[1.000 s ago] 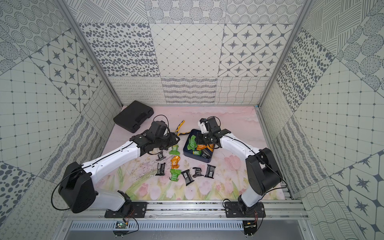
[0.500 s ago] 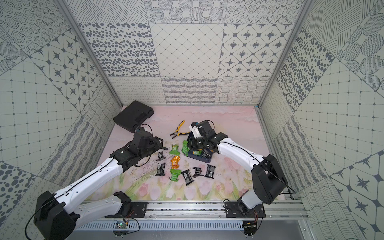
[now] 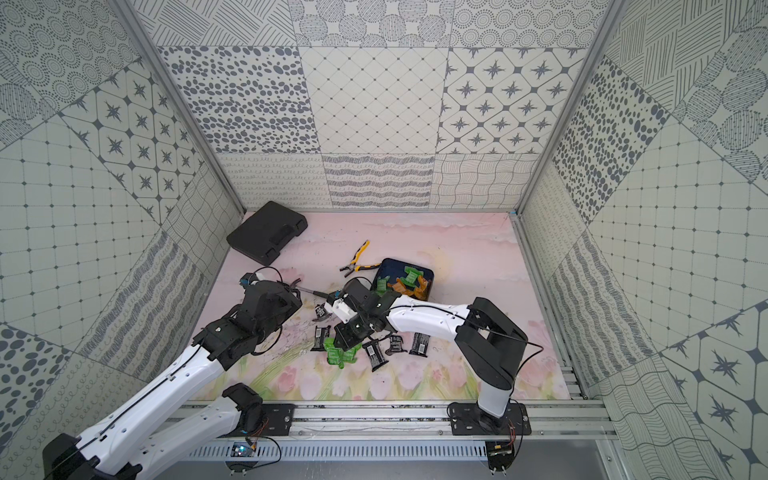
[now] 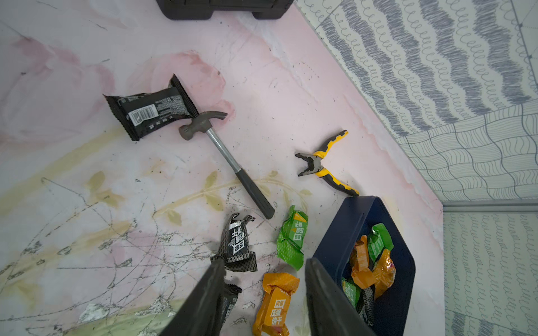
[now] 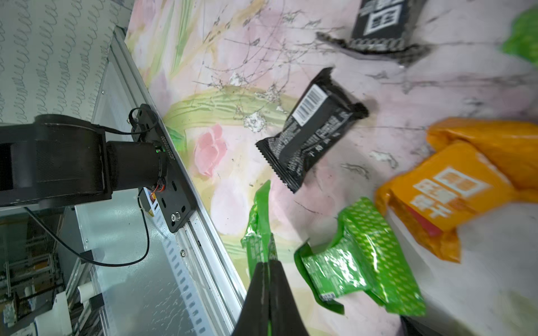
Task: Take the cookies out of the storage box
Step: Place the cookie at the center of the board.
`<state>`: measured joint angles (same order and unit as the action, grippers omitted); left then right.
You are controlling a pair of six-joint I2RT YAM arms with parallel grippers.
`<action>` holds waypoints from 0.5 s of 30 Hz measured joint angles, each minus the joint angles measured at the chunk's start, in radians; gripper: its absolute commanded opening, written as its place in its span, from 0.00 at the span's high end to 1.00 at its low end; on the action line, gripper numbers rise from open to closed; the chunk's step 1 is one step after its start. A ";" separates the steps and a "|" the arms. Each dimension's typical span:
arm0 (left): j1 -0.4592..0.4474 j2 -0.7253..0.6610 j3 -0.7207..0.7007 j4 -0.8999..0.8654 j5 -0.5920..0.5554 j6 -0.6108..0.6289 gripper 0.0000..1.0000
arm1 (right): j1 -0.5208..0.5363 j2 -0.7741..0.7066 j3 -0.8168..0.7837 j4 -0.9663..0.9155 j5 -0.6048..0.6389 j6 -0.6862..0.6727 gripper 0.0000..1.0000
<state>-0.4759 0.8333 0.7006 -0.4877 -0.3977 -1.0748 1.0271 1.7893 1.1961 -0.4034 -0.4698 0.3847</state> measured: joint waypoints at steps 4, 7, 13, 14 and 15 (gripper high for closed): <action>0.000 -0.055 -0.007 -0.052 -0.040 -0.031 0.52 | 0.028 0.060 0.049 0.001 -0.032 -0.031 1.00; 0.001 -0.081 -0.011 -0.085 -0.062 -0.049 0.52 | 0.036 0.105 0.075 0.000 -0.054 -0.049 0.99; 0.001 -0.093 -0.016 -0.126 -0.069 -0.066 0.51 | 0.040 0.174 0.098 -0.025 -0.057 -0.076 0.83; 0.001 -0.091 -0.017 -0.129 -0.068 -0.066 0.50 | 0.040 0.178 0.098 -0.032 -0.048 -0.079 0.80; 0.001 -0.087 -0.018 -0.130 -0.068 -0.066 0.50 | 0.040 0.179 0.098 -0.038 -0.037 -0.083 0.76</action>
<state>-0.4751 0.7464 0.6827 -0.6174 -0.4652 -1.1404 1.0676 1.9678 1.2945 -0.4416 -0.5068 0.3016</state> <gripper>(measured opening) 0.493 0.185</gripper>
